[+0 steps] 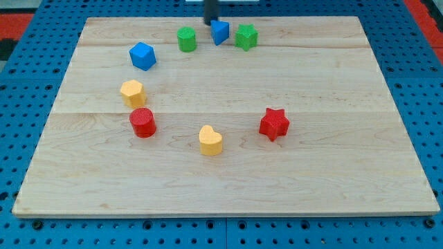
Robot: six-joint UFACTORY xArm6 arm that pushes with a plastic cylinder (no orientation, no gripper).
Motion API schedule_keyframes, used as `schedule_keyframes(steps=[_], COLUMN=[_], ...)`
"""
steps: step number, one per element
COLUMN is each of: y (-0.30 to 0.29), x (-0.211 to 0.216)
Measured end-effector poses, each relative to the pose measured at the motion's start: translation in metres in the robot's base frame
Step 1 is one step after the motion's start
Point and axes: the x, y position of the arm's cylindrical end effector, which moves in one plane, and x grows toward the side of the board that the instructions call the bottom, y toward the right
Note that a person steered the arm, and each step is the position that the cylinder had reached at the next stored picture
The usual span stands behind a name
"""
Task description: Move the green circle to the right of the blue cube
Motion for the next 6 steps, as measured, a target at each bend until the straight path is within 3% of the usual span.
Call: schedule_keyframes(steps=[3, 4, 5, 6], y=[-0.001, -0.076, -0.036, -0.091], x=[0.044, 0.056, 0.059, 0.093])
